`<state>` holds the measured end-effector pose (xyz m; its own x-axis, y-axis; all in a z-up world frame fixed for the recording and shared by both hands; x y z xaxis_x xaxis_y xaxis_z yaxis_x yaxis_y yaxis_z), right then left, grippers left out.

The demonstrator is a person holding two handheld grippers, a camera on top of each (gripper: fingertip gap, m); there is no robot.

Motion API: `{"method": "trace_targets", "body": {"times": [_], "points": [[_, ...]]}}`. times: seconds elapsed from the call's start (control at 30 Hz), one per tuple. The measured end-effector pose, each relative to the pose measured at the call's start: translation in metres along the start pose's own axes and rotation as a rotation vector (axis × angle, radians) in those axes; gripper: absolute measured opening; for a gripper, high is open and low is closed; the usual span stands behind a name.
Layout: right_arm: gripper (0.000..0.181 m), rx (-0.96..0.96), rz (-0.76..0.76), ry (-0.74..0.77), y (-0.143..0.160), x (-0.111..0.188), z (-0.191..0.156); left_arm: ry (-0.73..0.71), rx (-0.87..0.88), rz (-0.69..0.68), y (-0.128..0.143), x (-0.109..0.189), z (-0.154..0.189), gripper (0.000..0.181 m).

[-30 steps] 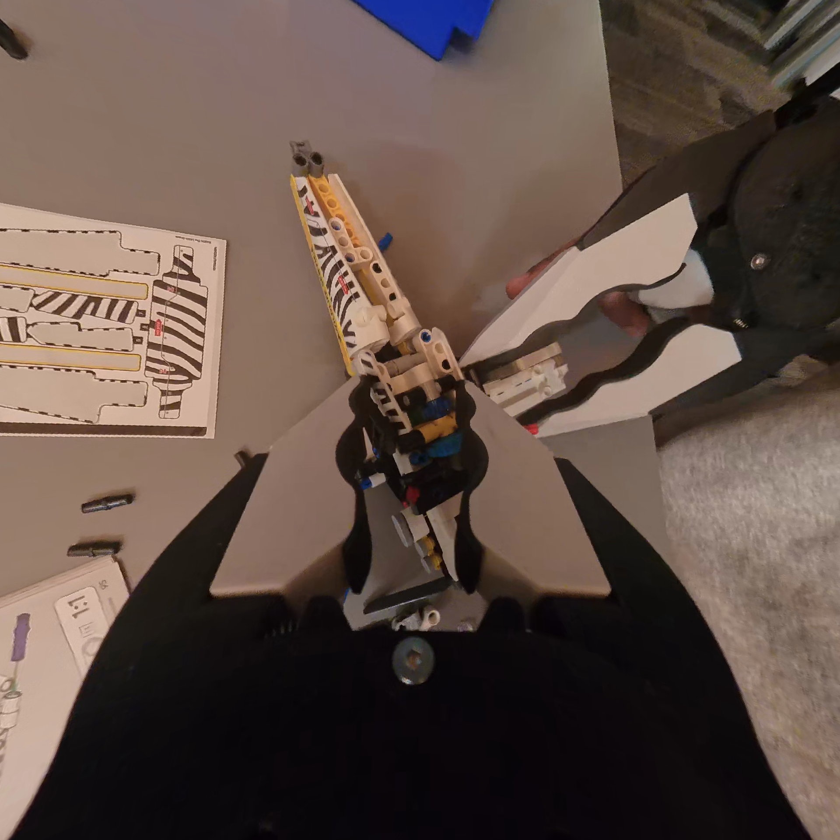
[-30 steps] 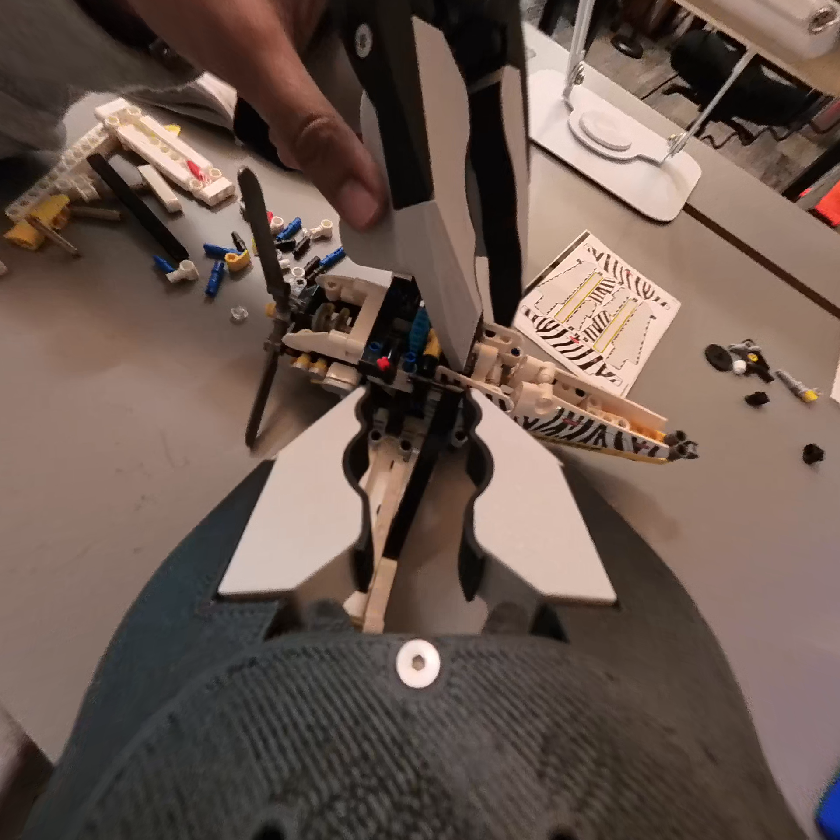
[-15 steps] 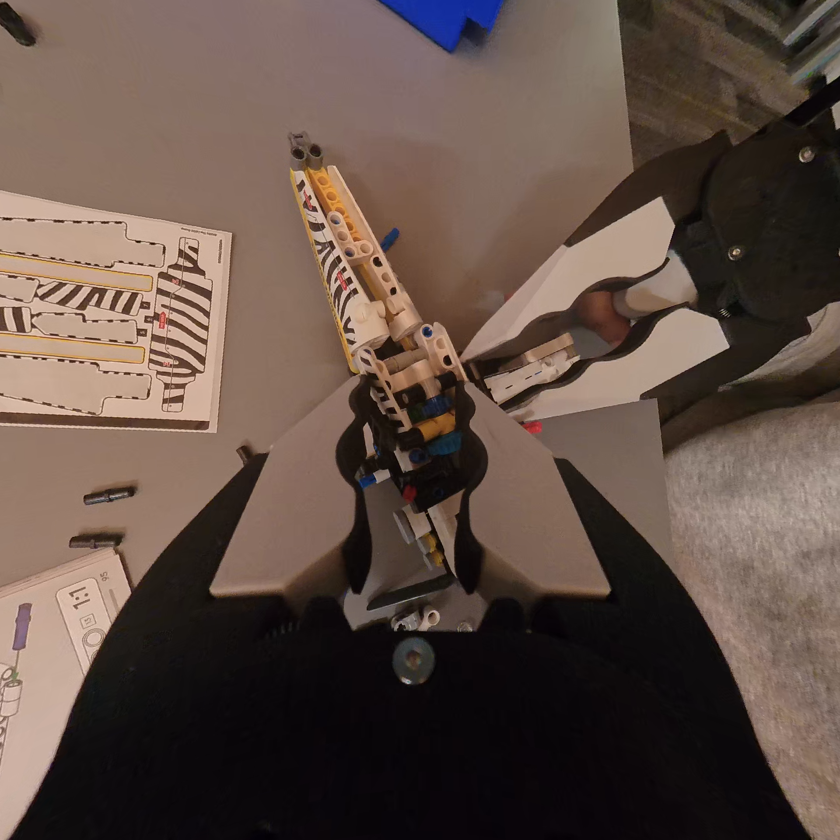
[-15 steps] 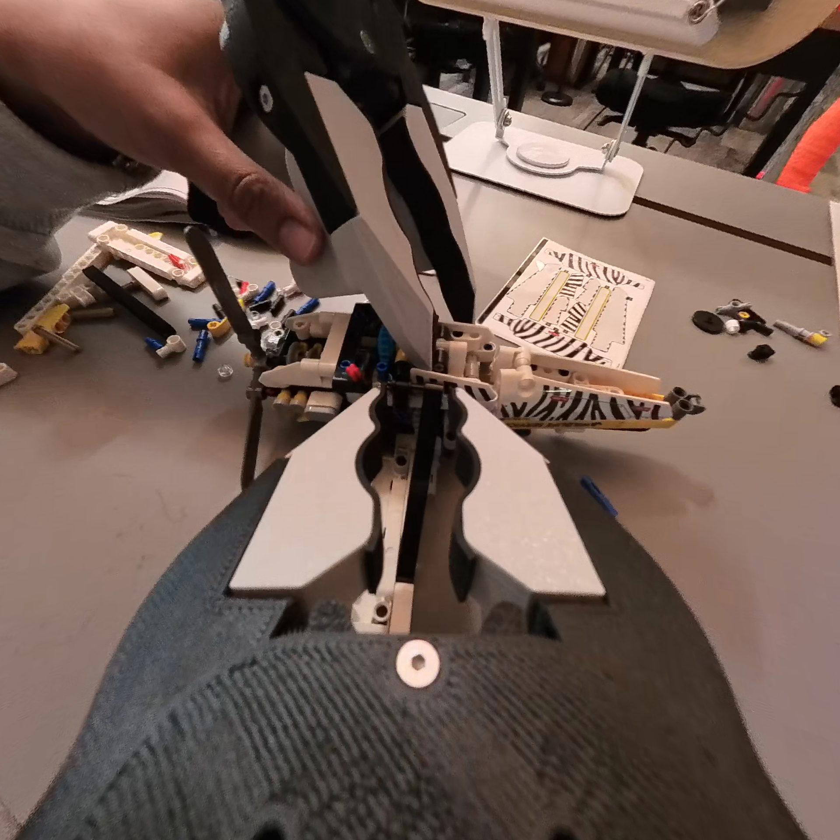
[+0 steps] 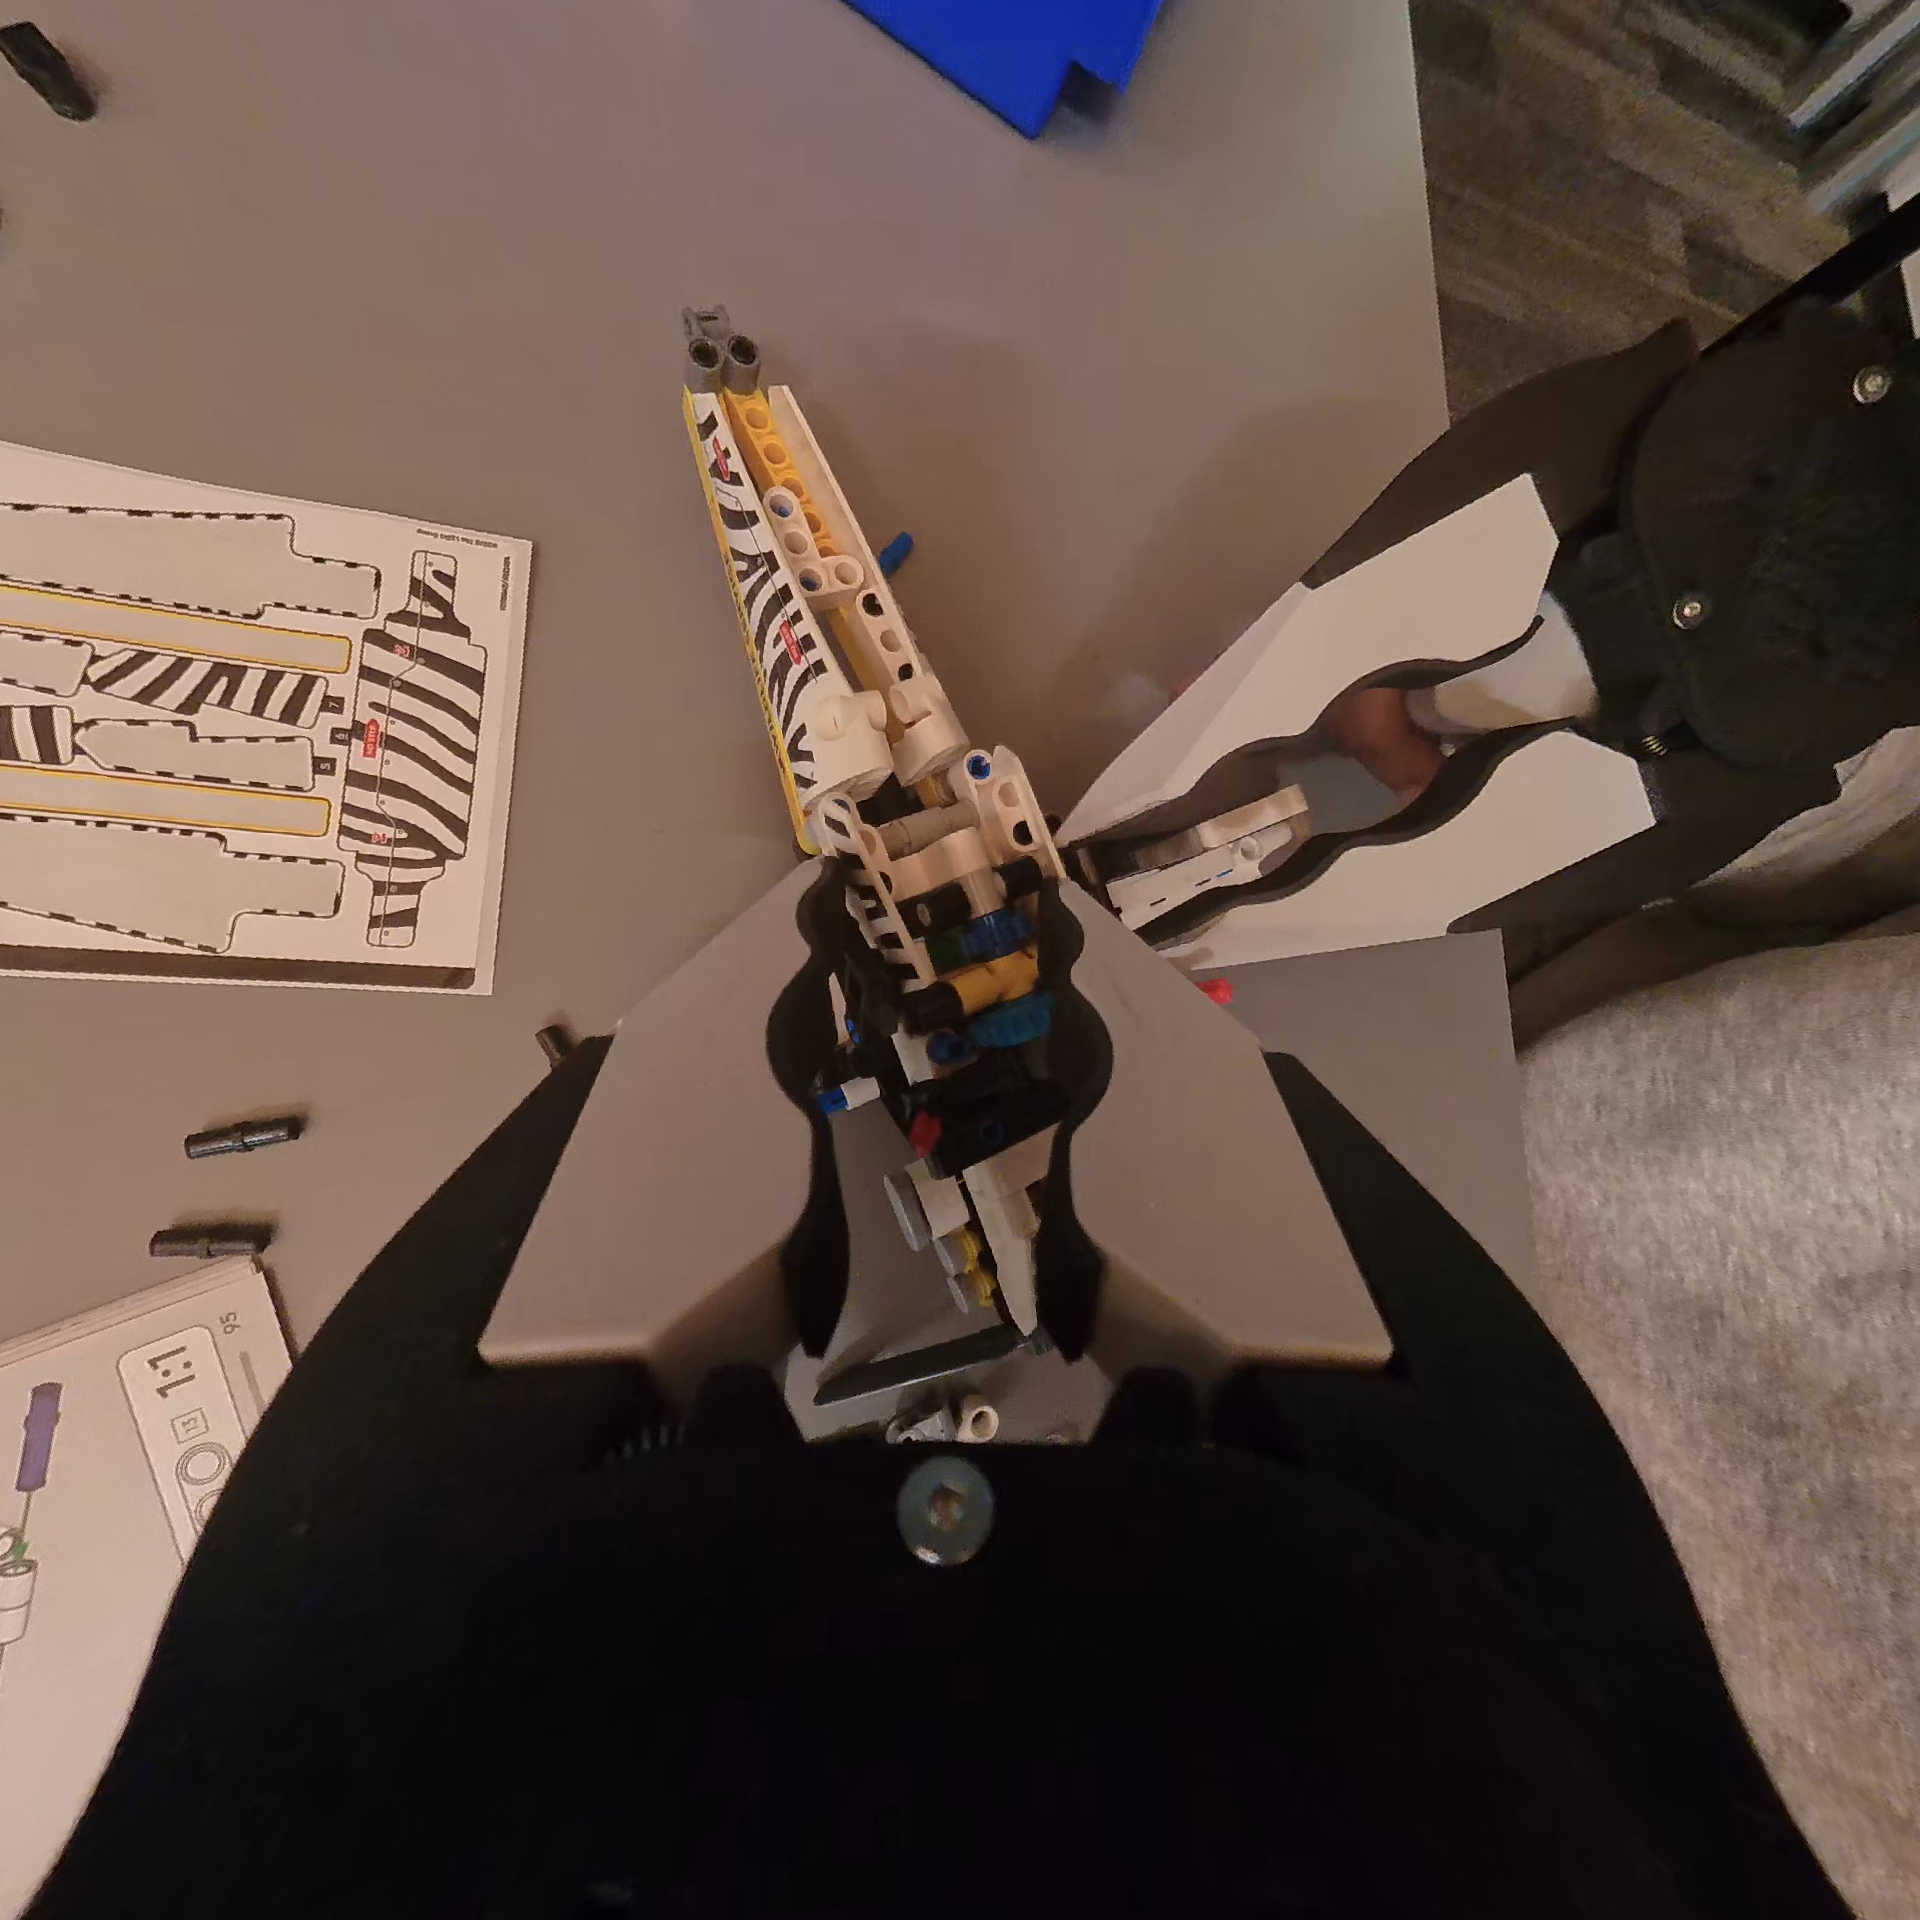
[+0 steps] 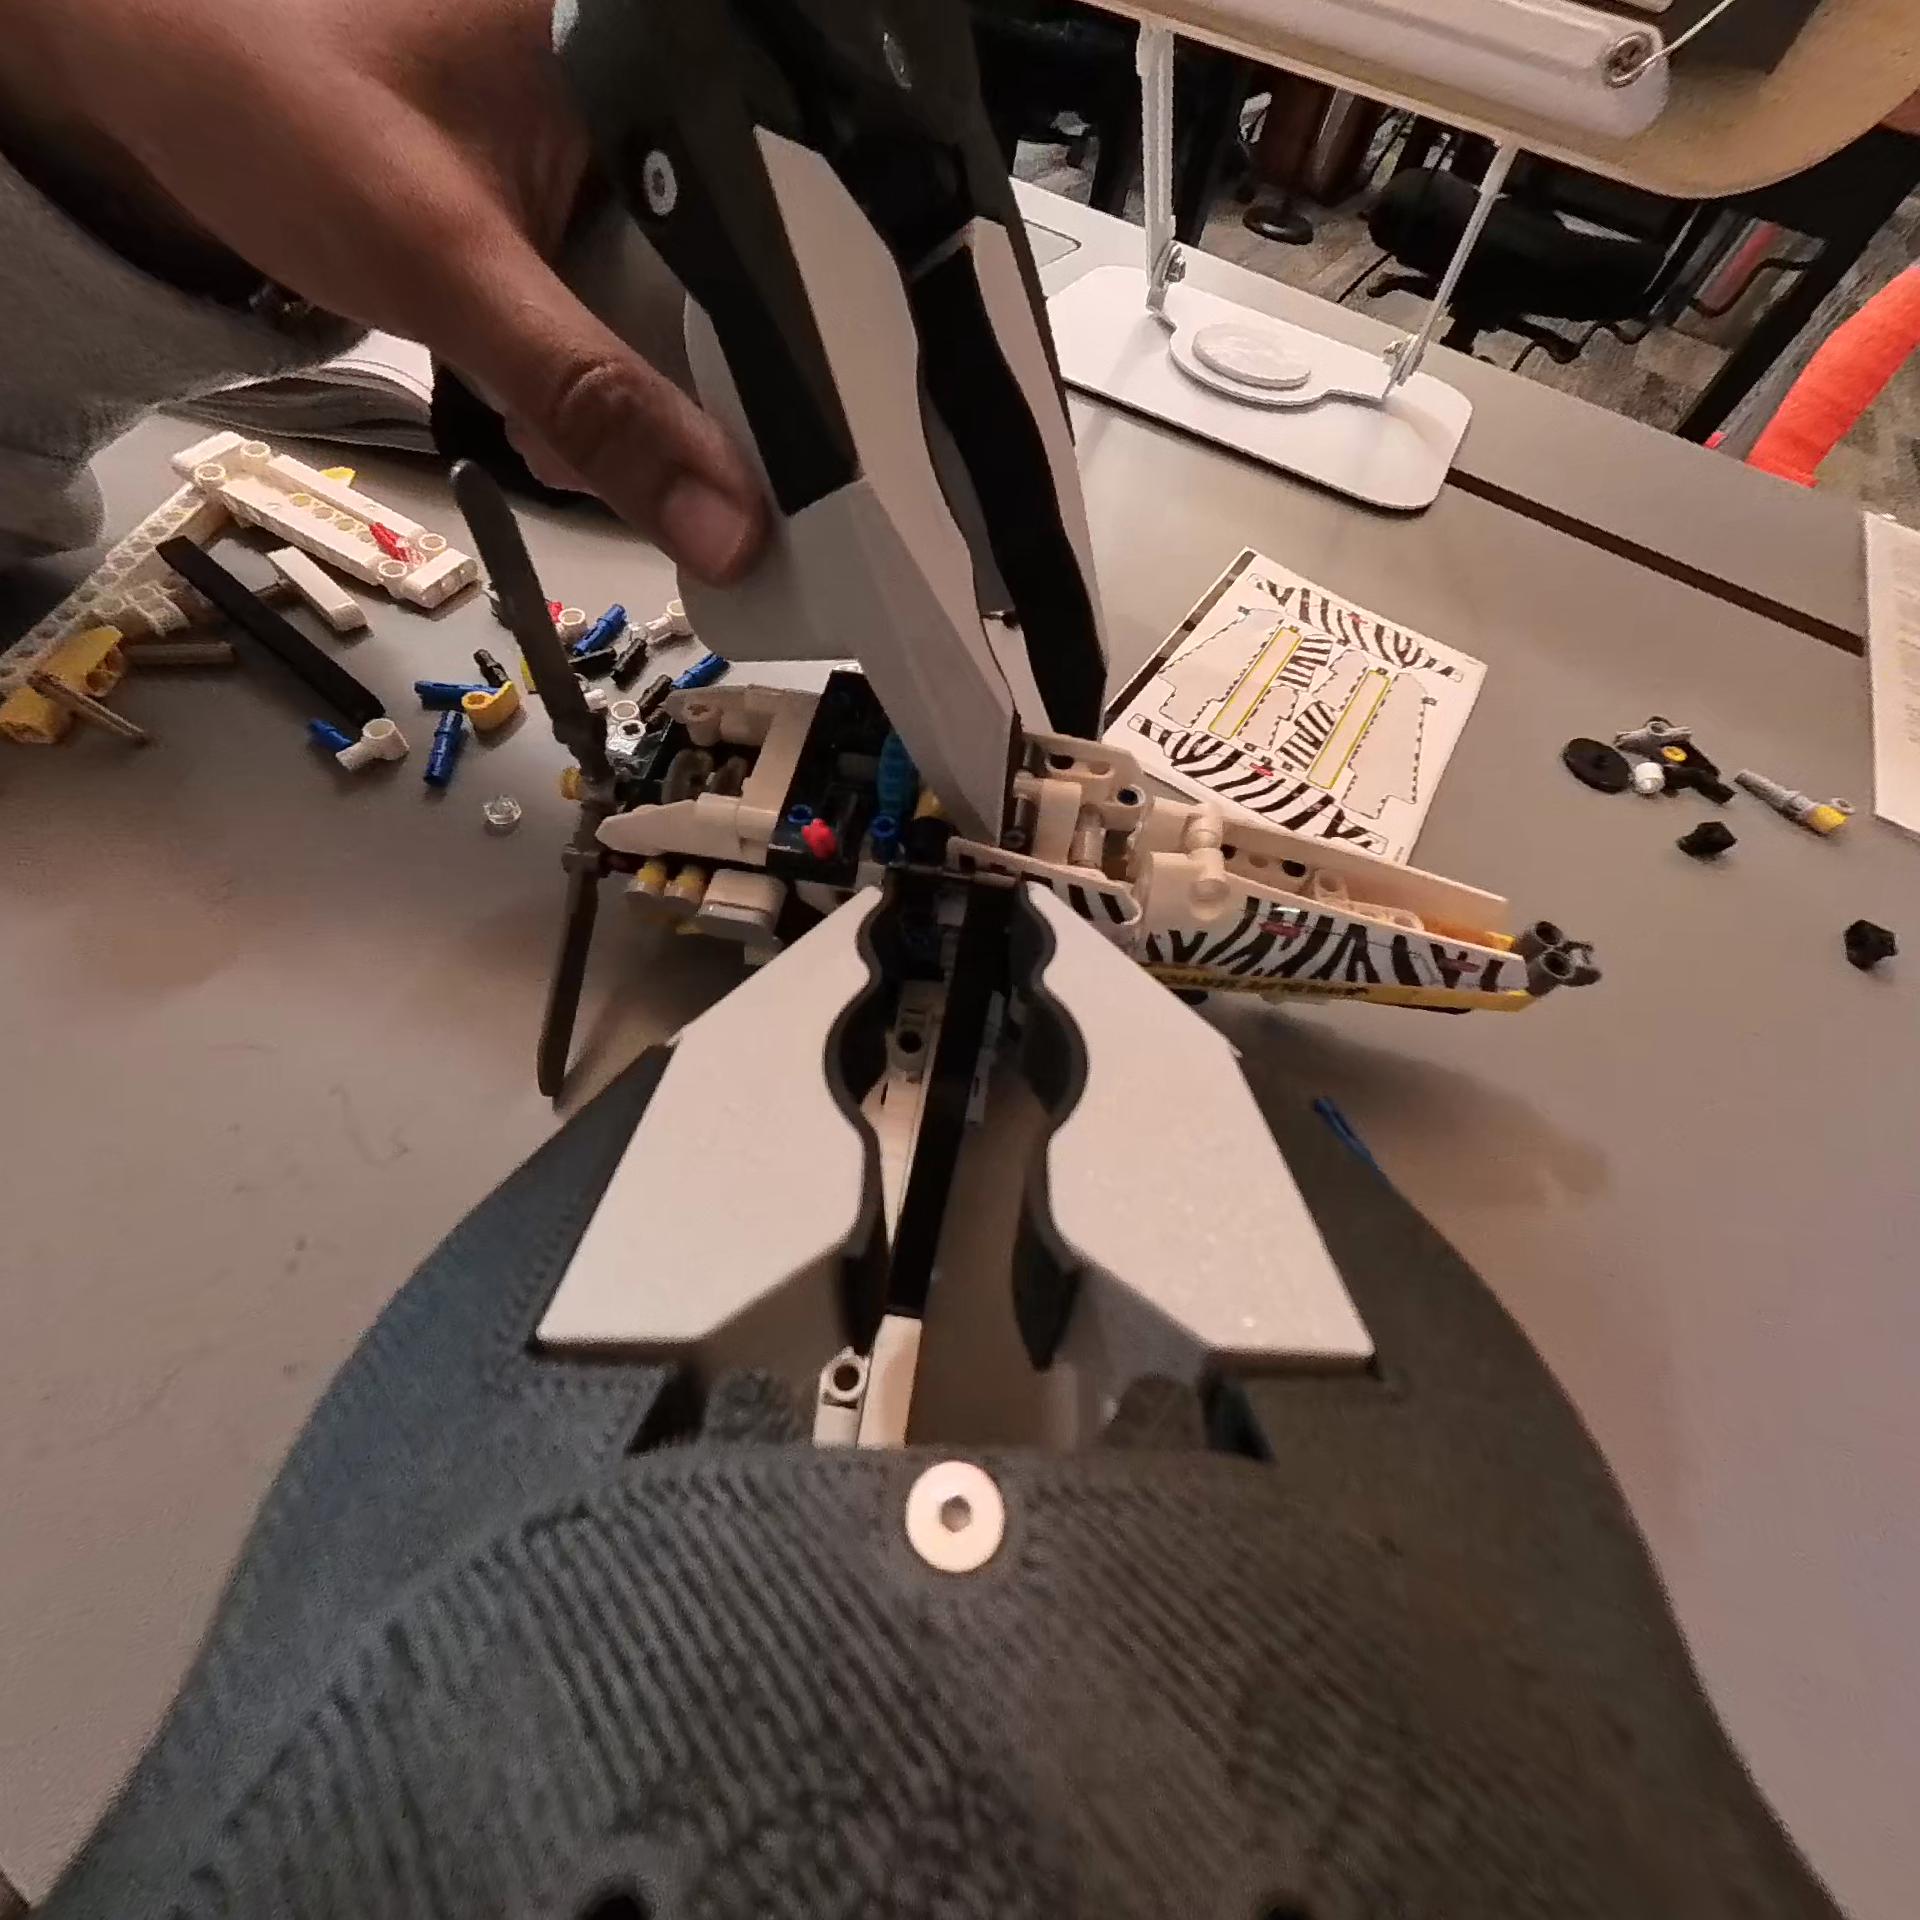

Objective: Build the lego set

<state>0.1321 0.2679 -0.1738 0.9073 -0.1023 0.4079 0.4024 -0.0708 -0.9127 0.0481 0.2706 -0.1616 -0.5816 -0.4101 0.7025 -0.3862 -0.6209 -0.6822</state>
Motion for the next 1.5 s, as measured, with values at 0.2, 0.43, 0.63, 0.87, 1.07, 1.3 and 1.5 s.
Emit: {"method": "trace_targets", "body": {"times": [0.2, 0.43, 0.63, 0.87, 1.07, 1.3, 1.5], "points": [[0.02, -0.031, 0.015, -0.008, -0.0004, -0.0007, 0.0007, 0.005, 0.008, 0.001, 0.0006, 0.0003, -0.0013, 0.036], [0.022, -0.104, 0.047, -0.039, -0.0052, 0.0011, 0.0031, -0.003, 0.003, 0.0, 0.0001, -0.0005, -0.001, 0.036], [0.025, -0.103, 0.027, -0.017, -0.005, 0.0013, 0.0034, -0.007, -0.004, -0.002, -0.0001, -0.0007, -0.0002, 0.036], [0.022, -0.142, 0.016, -0.025, -0.0052, 0.0011, 0.0028, -0.007, -0.001, -0.001, -0.0002, -0.0009, -0.0004, 0.036], [0.022, -0.143, 0.025, -0.039, -0.0045, 0.001, 0.0034, -0.01, -0.003, -0.001, -0.0004, -0.0009, -0.0004, 0.035], [0.022, -0.107, 0.042, -0.052, -0.0037, 0.0016, 0.0026, -0.023, -0.021, -0.004, -0.0009, -0.0013, 0.0005, 0.035], [0.022, -0.096, 0.048, -0.058, -0.0041, 0.001, 0.0027, -0.011, -0.01, -0.004, 0.0002, -0.0009, -0.0008, 0.036]]}}
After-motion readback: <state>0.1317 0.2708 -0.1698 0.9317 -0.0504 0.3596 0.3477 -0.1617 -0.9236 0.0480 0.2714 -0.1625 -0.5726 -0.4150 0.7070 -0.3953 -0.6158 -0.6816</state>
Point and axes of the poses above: each gripper's, where its closed fingertips meet, x back along the fingers, y out of its underside, z = x × y across the jaws, the point moved 5 cm from there along x, back along the fingers, and after that the axes turned 10 degrees about -x, right-handed, at the moved point
